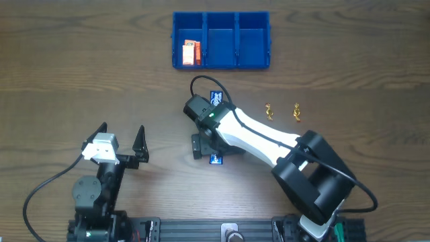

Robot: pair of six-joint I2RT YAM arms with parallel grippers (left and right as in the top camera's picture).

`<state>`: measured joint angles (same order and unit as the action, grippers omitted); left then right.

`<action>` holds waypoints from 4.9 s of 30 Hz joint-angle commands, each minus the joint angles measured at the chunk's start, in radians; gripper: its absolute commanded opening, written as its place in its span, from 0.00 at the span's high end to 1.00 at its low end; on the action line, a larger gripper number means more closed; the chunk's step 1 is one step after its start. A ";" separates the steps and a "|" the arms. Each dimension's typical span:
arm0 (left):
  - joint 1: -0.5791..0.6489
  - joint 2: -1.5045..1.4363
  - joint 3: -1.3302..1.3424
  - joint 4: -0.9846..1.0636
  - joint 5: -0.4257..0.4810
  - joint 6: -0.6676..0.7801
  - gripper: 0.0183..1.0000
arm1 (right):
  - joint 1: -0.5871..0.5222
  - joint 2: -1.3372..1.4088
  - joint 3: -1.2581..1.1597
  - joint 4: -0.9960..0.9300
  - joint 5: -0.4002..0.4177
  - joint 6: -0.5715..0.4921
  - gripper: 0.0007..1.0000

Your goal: Sort Candies Into Trays

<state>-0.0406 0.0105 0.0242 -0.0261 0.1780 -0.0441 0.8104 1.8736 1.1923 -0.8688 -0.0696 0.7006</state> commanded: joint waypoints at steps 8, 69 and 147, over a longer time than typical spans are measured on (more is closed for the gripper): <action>0.005 -0.006 -0.019 -0.034 0.014 0.015 0.00 | 0.001 0.058 0.018 0.024 0.046 0.059 0.03; 0.005 -0.006 -0.019 -0.034 0.014 0.015 0.00 | -0.329 0.512 1.076 0.033 0.349 -0.305 0.96; 0.005 -0.006 -0.019 -0.034 0.014 0.015 0.00 | -0.198 0.264 0.575 -0.165 0.134 -0.084 0.96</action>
<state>-0.0406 0.0101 0.0242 -0.0261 0.1780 -0.0441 0.6106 2.2734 1.7714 -1.0130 0.0410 0.6430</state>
